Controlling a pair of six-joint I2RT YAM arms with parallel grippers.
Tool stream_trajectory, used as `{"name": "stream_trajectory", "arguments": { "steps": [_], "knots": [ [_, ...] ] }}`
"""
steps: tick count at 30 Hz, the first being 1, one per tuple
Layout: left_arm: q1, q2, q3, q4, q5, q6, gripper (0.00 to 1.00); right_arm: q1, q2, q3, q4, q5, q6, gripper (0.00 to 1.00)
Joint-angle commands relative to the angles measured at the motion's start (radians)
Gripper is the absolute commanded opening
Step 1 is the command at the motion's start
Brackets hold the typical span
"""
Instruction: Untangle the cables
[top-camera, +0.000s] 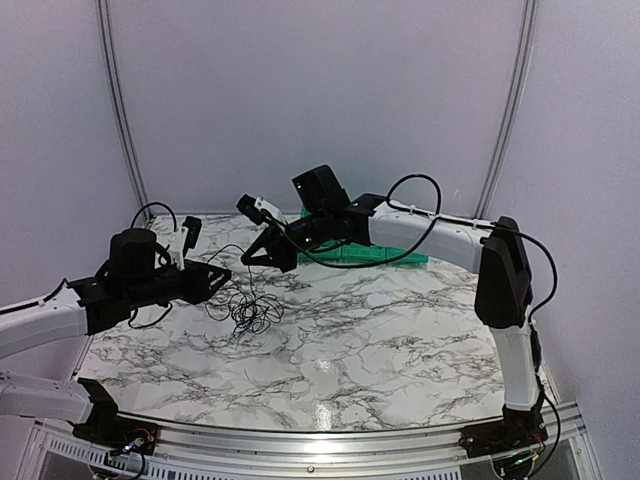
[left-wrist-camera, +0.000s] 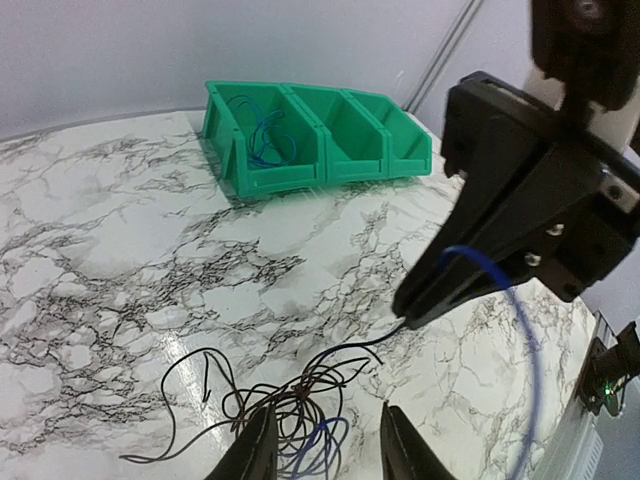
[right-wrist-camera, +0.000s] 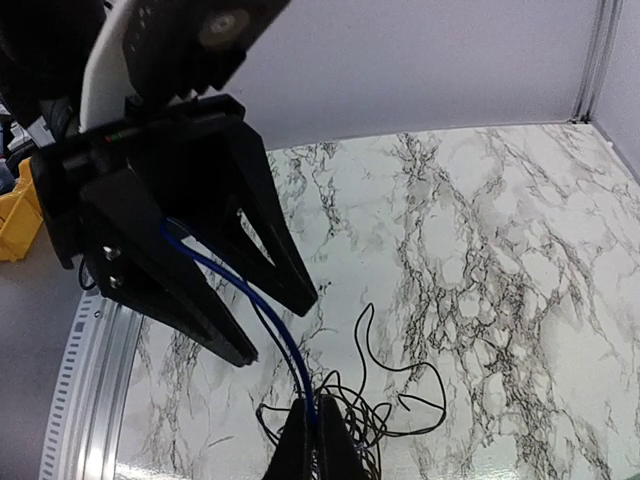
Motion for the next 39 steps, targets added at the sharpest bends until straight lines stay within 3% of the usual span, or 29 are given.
{"name": "stream_trajectory", "arguments": {
  "steps": [1,10,19,30,35,39],
  "knots": [
    [-0.011,0.073,-0.042,0.221,-0.107,-0.095,0.39,-0.003,-0.048,0.025,0.041,-0.035,0.046,0.0],
    [-0.045,0.389,-0.075,0.547,-0.23,-0.173,0.43,-0.006,-0.063,0.066,0.047,-0.098,0.081,0.0],
    [-0.047,0.689,-0.088,0.599,-0.3,-0.144,0.42,-0.1,-0.206,0.173,0.001,-0.14,0.111,0.0],
    [-0.042,0.77,-0.077,0.599,-0.319,-0.135,0.38,-0.208,-0.284,0.366,-0.089,-0.128,0.088,0.0],
    [-0.035,0.742,-0.097,0.599,-0.333,-0.131,0.34,-0.21,-0.295,0.356,-0.09,-0.116,0.08,0.0],
    [-0.033,0.631,-0.151,0.595,-0.369,-0.127,0.34,-0.208,-0.304,0.274,-0.045,-0.131,0.117,0.0]
  ]
}}
